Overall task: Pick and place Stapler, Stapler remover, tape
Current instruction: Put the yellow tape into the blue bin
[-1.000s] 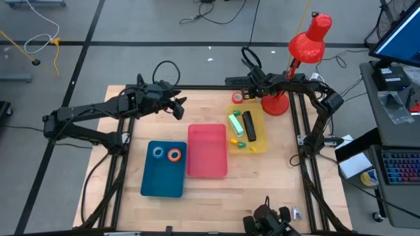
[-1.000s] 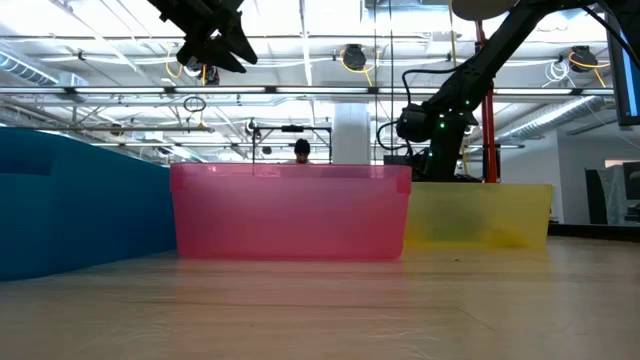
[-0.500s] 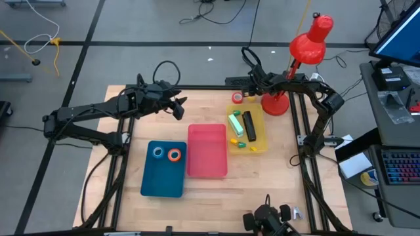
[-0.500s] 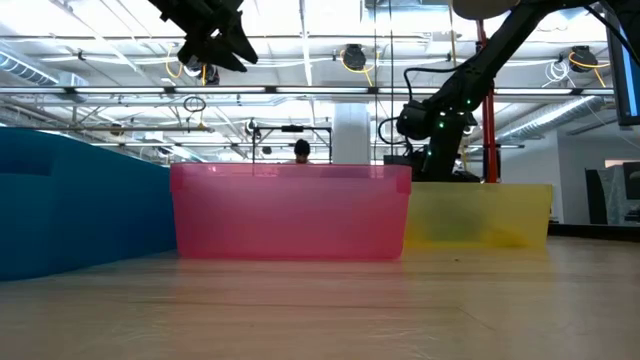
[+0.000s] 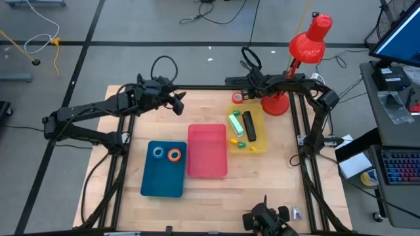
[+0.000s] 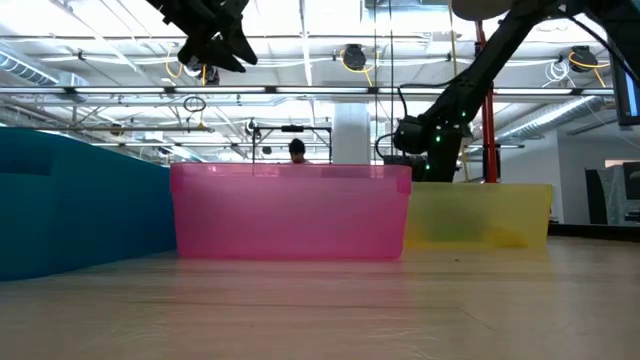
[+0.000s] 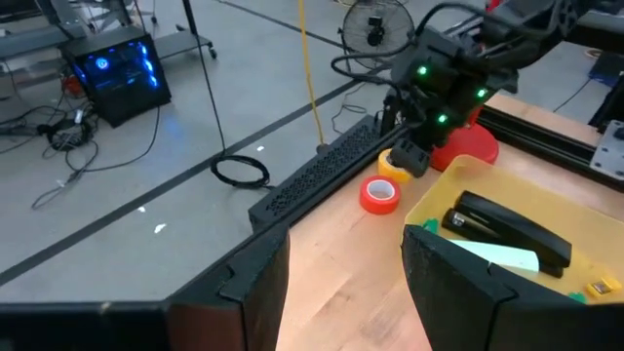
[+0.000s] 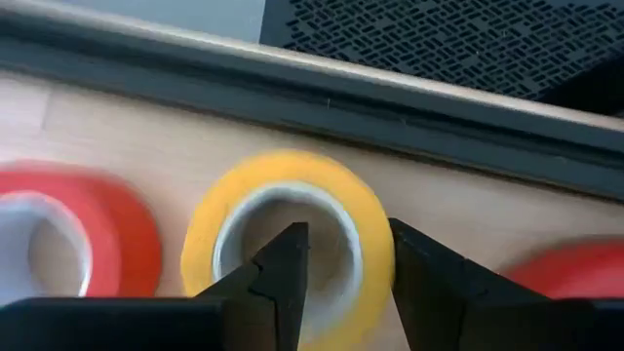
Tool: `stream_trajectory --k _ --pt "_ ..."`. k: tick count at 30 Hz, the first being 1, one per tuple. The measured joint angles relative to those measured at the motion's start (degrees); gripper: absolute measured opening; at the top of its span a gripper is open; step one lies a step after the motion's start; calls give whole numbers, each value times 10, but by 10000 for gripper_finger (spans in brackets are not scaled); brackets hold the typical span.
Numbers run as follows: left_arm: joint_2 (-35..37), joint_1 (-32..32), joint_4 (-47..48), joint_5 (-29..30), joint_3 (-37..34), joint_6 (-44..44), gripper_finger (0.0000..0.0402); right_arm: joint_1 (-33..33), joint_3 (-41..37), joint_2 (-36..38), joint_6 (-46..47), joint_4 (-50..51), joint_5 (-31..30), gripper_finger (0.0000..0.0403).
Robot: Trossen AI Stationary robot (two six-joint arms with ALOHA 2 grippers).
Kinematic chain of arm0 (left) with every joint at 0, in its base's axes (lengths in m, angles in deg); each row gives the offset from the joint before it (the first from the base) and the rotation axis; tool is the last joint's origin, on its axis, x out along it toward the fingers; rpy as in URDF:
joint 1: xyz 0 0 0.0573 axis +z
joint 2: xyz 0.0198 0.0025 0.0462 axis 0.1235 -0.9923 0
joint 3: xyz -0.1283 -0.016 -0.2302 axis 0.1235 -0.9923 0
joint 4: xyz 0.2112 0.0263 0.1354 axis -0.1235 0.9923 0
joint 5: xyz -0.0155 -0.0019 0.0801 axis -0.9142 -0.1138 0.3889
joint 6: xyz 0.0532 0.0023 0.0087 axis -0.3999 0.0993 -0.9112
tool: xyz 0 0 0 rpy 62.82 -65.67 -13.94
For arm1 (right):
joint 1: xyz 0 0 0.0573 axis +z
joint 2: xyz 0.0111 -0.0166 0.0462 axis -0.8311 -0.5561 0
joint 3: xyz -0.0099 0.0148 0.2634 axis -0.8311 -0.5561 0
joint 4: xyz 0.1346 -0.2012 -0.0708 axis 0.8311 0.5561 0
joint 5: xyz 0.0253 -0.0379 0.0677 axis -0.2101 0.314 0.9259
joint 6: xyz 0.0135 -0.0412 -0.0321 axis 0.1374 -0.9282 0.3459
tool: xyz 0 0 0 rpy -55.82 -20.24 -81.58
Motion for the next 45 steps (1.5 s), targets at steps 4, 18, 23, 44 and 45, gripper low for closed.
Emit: stream_trajectory --k 4,18,23,44,45 --pt "0 3 0 0 0 0 200 0 2 -15 14 -2 0 126" --pt "0 6 -19 -2 0 -4 200 17 -2 49 4 -110 -11 32" --pt "0 6 -22 -32 0 9 200 43 -2 114 -26 -167 -24 32" --pt "-94 -8 -226 -276 1 125 200 238 -1 218 -41 -378 217 32" --pt "-97 -9 -225 -276 1 128 200 242 -1 218 -39 -379 217 32"
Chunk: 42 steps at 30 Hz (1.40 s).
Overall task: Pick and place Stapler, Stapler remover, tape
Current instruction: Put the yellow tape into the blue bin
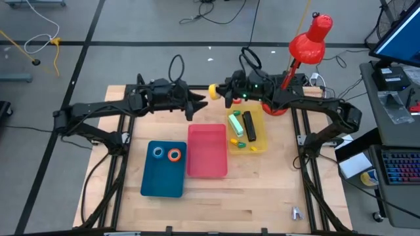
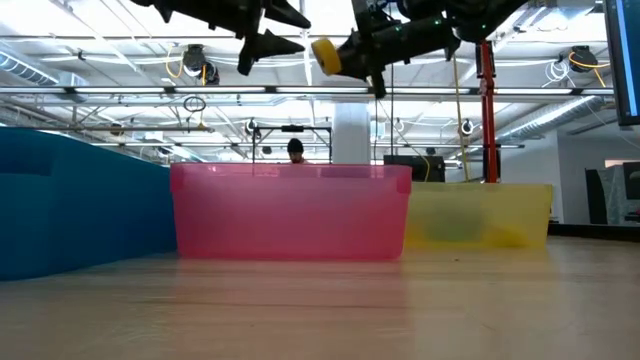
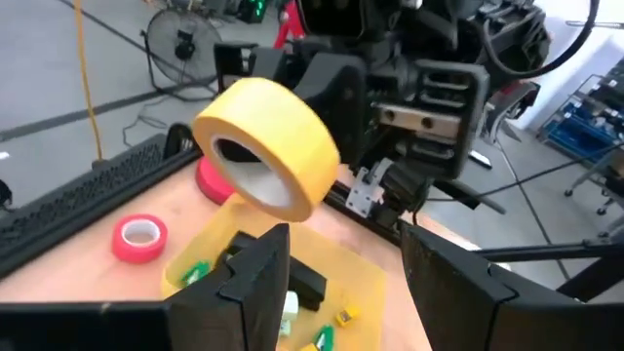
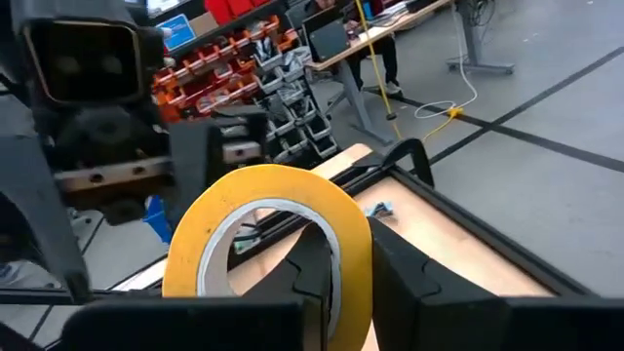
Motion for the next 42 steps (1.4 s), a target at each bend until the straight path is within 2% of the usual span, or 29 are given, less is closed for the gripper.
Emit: stream_trajectory --k 12,17,30,33,35,37,42 --pt "-11 -10 -37 3 0 26 200 12 0 0 29 -17 26 32" --pt "-11 -8 -66 -33 0 39 200 13 0 1 30 -21 31 32" --pt "-29 -10 -128 -45 -1 66 200 36 1 -5 50 -66 36 32" --pt "-41 -10 -135 -72 -1 81 198 44 1 -6 48 -65 24 32" --pt "-53 -11 -157 -88 -1 88 186 48 1 -6 45 -66 24 32" --pt "-59 -10 -171 -102 -1 91 158 48 1 -5 44 -65 26 32" --pt "-62 -9 -179 -120 -1 80 40 51 1 -5 34 -67 35 41"
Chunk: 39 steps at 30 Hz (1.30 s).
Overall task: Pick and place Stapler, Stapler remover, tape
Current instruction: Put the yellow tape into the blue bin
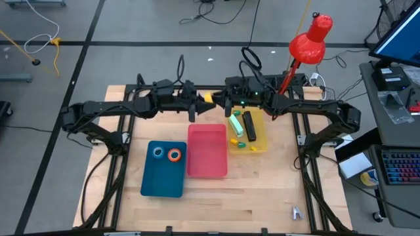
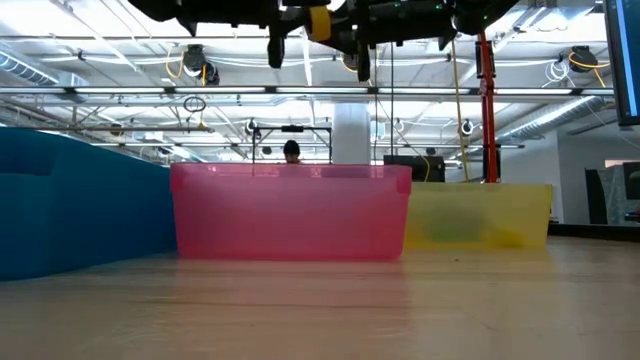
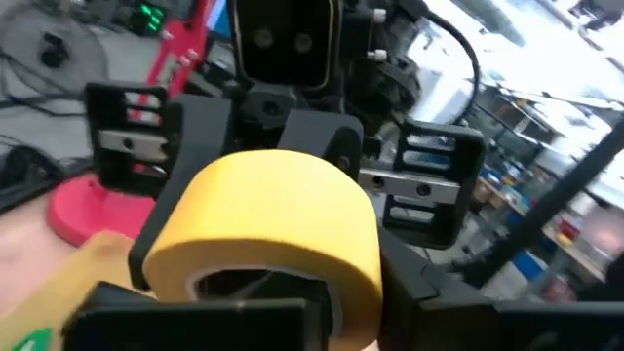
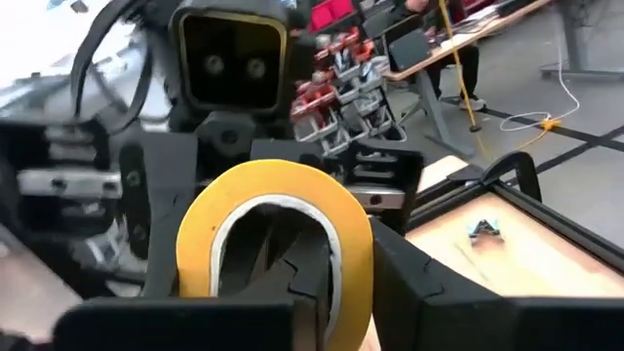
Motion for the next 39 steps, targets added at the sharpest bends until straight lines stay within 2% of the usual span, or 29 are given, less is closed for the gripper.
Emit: stream_trajectory --k 4,8,14,19,31,39 --pt "14 9 58 -56 0 12 36 -2 0 -1 -29 21 25 89" --pt "52 15 237 -84 1 24 37 -11 0 2 -37 71 19 132" --pt "113 13 496 -80 1 101 37 -18 0 2 -47 130 19 165" --pt "121 -38 646 -45 0 189 39 -21 0 2 -74 120 16 172" --pt "55 -229 783 30 1 427 38 -21 0 2 -82 118 0 169" --pt "-36 -321 819 65 1 493 38 -21 0 2 -82 117 2 171"
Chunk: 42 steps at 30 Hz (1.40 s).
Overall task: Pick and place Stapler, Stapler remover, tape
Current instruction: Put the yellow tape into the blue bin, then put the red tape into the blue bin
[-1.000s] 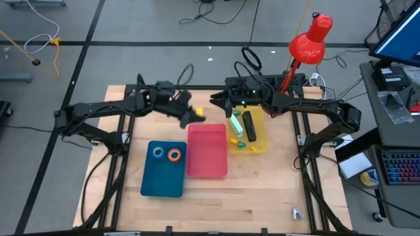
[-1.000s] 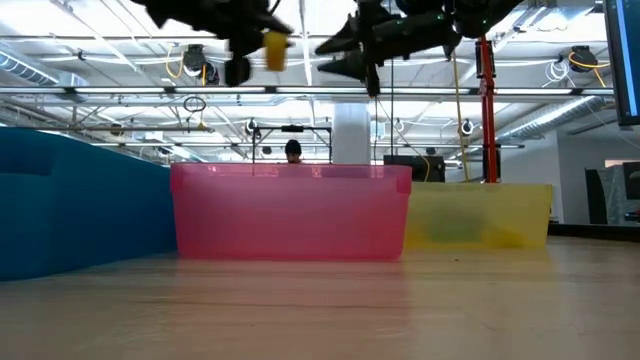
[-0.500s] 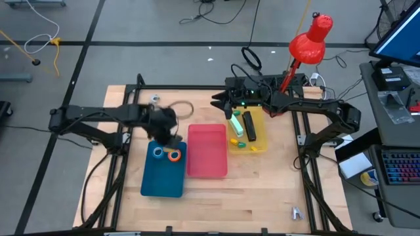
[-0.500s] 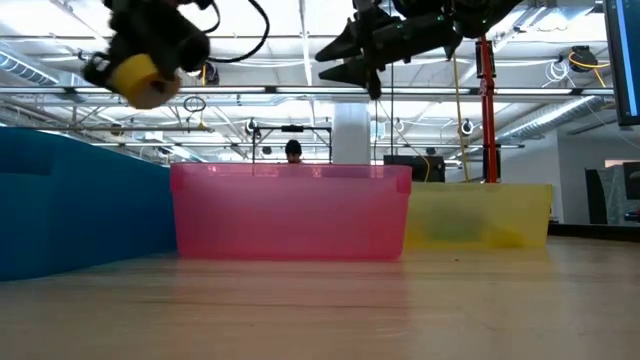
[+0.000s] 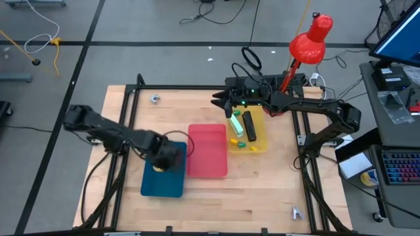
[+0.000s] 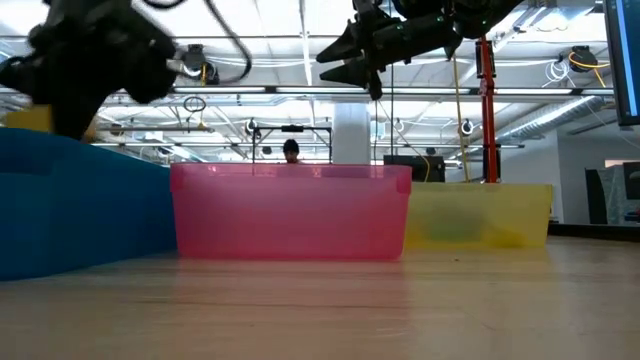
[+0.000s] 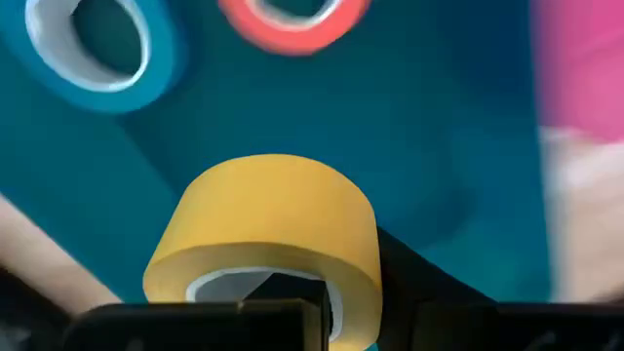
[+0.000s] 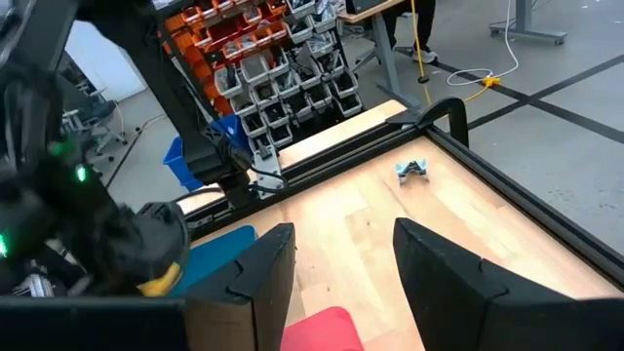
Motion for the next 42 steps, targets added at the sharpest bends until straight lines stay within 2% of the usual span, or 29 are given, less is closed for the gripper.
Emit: stream_trajectory --k 10,14,21,26,34,38,42 --pt "-101 -36 -3 -16 -27 -36 40 0 0 0 1 1 3 171" --pt "-114 -32 -8 -14 -41 -54 47 0 0 0 2 1 3 171" --pt "-116 -30 -69 -10 -77 -69 53 0 0 0 2 0 3 171" --pt "-115 -30 -68 -12 -82 -71 89 0 0 0 2 -1 3 171" --pt "-111 -23 -67 -25 -83 -74 173 0 0 0 2 -1 2 171" --pt "-90 -10 -52 -47 -74 -68 205 0 0 0 2 -1 1 171" --pt "-33 4 -18 -9 -35 -57 223 -3 0 0 2 -4 1 171"
